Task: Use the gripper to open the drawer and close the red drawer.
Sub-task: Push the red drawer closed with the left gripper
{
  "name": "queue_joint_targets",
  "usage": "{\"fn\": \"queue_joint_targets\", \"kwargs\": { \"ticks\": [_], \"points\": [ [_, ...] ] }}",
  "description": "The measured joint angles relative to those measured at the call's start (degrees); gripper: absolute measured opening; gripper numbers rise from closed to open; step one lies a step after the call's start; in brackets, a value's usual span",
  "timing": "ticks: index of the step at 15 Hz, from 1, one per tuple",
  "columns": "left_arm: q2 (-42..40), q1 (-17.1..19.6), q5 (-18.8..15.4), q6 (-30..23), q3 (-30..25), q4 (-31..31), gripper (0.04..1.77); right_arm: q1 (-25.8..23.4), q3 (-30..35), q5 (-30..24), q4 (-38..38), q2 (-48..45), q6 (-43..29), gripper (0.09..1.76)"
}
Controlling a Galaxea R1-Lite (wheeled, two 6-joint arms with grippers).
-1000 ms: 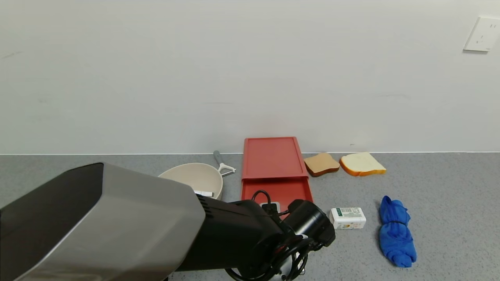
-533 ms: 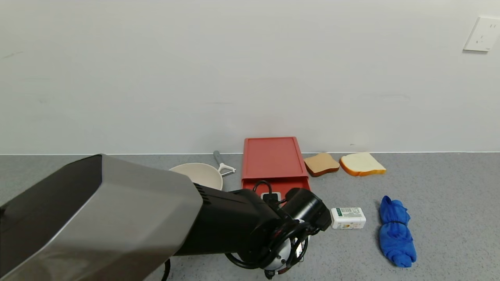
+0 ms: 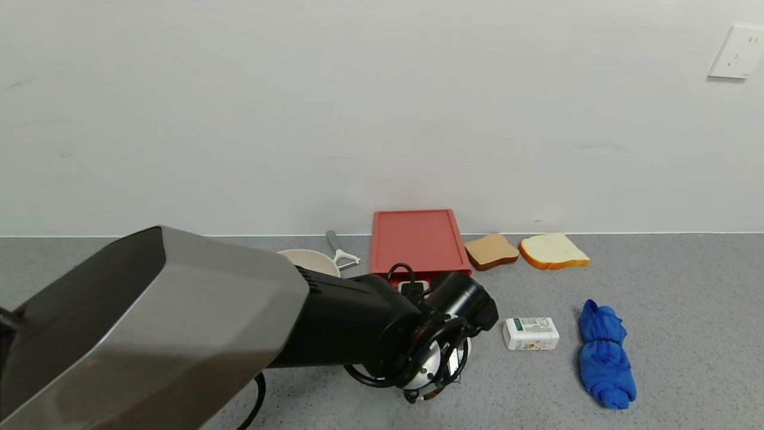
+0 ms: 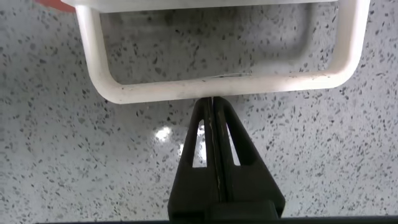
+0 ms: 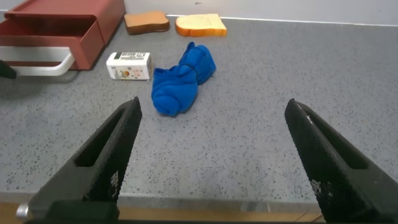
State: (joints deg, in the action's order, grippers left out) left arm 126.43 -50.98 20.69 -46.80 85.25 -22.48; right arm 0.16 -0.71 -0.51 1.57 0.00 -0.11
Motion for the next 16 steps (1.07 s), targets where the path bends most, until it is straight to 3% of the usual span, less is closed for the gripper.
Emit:
{"fn": "queue_joint_targets", "kwargs": {
  "ticks": [16],
  "points": [
    [3.9, 4.8, 0.1, 6.6, 8.1, 0.3, 0.11, 0.0, 0.0, 0.0, 0.0, 0.0, -0.1, 1.7]
  ]
}}
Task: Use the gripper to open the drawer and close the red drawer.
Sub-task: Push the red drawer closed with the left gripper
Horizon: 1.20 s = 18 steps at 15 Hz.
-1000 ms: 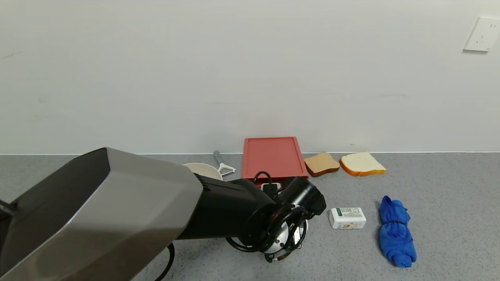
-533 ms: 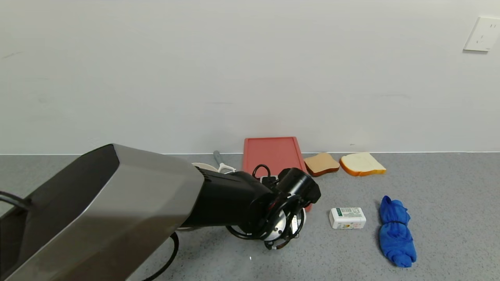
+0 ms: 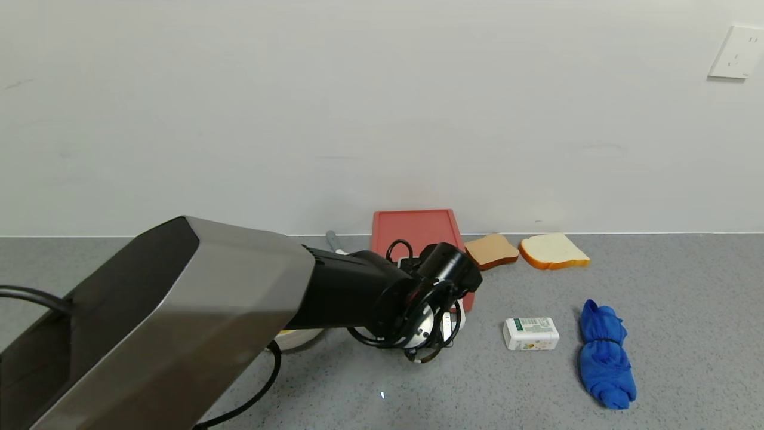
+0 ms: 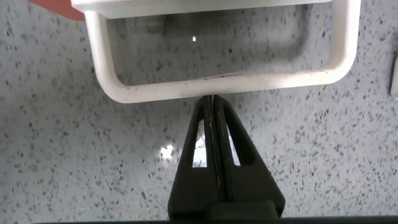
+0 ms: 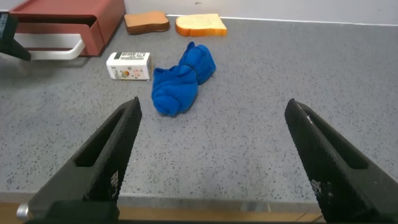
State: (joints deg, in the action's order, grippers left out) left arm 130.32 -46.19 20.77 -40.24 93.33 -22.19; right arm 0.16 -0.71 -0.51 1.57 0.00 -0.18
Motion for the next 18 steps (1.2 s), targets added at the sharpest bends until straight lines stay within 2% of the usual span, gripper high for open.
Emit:
{"fn": "queue_joint_targets", "kwargs": {
  "ticks": [6, 18],
  "points": [
    [2.2, 2.0, 0.1, 3.6, 3.1, 2.2, 0.11, 0.0, 0.0, 0.0, 0.0, 0.0, 0.0, 1.7],
    [3.9, 2.9, 1.0, 5.4, 6.5, 2.2, 0.11, 0.0, 0.0, 0.0, 0.0, 0.0, 0.0, 1.7]
  ]
}}
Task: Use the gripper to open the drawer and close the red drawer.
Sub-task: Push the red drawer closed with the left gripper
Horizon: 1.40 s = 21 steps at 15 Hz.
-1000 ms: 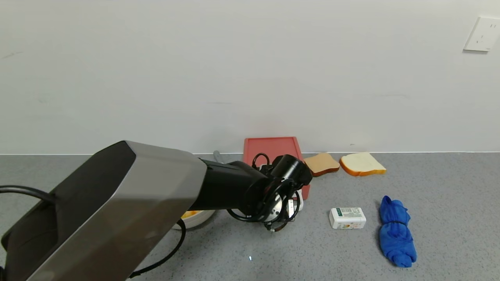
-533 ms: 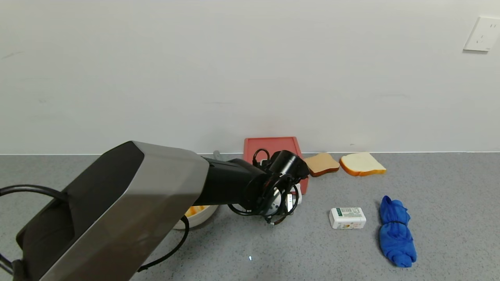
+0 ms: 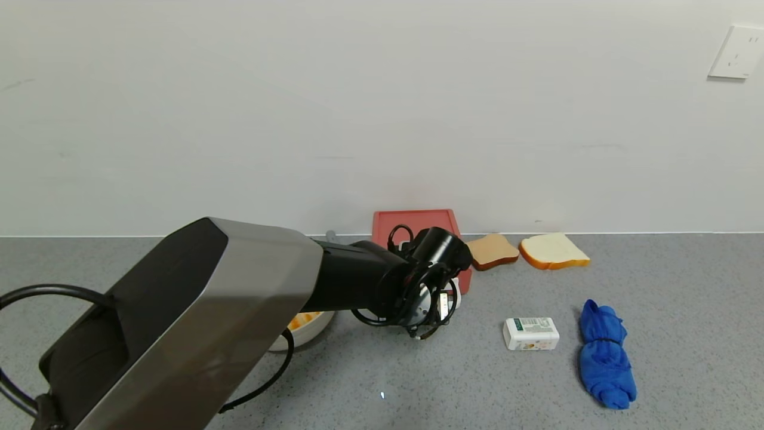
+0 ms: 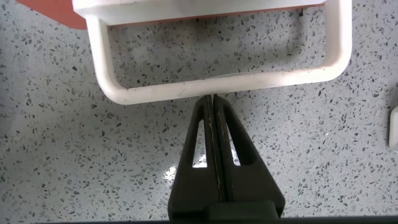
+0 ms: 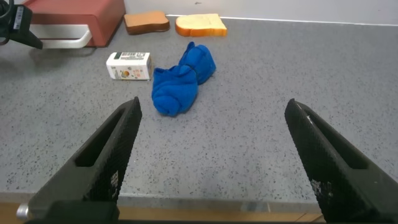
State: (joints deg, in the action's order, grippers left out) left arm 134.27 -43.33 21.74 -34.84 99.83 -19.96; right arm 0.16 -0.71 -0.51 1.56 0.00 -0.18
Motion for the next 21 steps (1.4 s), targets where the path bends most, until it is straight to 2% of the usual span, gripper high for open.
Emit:
{"fn": "queue_joint_targets", "kwargs": {
  "ticks": [13, 17, 21],
  "points": [
    [-0.4, 0.4, 1.0, 1.5, 0.1, 0.5, 0.11, 0.0, 0.0, 0.0, 0.0, 0.0, 0.0, 1.7],
    [-5.7, -0.9, 0.5, 1.5, -1.2, -6.6, 0.11, 0.0, 0.0, 0.0, 0.0, 0.0, 0.0, 1.7],
    [-16.0, -1.6, 0.2, 3.9, -5.3, -9.3, 0.11, 0.0, 0.0, 0.0, 0.0, 0.0, 0.0, 1.7]
  ]
}}
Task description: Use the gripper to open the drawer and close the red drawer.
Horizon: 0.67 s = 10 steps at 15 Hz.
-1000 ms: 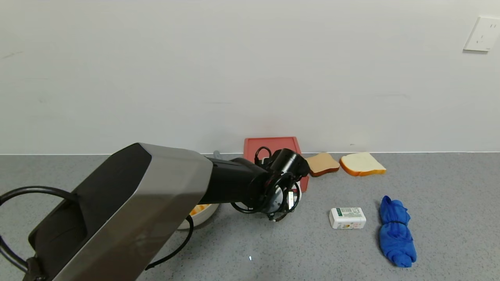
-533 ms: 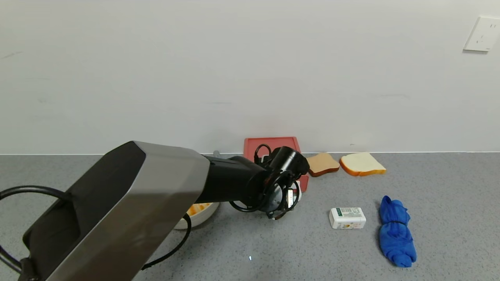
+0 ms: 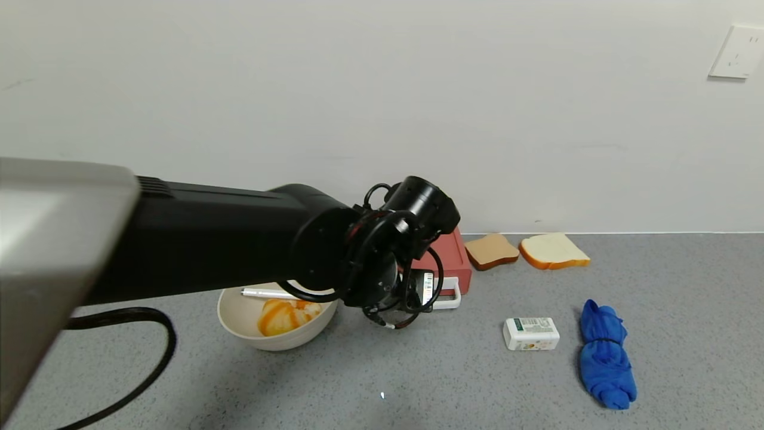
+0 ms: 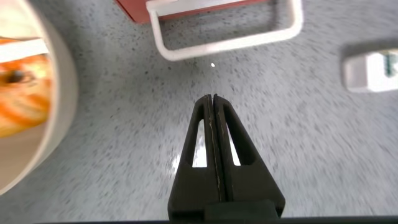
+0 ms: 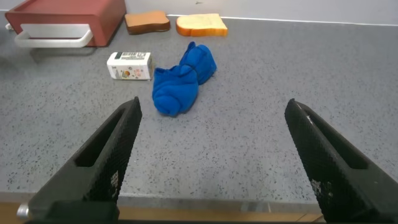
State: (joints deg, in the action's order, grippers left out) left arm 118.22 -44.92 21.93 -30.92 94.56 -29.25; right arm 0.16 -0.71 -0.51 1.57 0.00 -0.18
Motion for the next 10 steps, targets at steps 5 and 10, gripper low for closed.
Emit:
{"fn": "queue_joint_targets", "kwargs": {
  "ticks": [5, 10],
  "points": [
    [-16.6, 0.5, -5.1, 8.0, -11.8, 0.3, 0.11, 0.0, 0.0, 0.0, 0.0, 0.0, 0.0, 1.7],
    [-31.9, 5.2, -15.9, 20.3, -29.4, 10.1, 0.11, 0.0, 0.0, 0.0, 0.0, 0.0, 0.0, 1.7]
  ]
}}
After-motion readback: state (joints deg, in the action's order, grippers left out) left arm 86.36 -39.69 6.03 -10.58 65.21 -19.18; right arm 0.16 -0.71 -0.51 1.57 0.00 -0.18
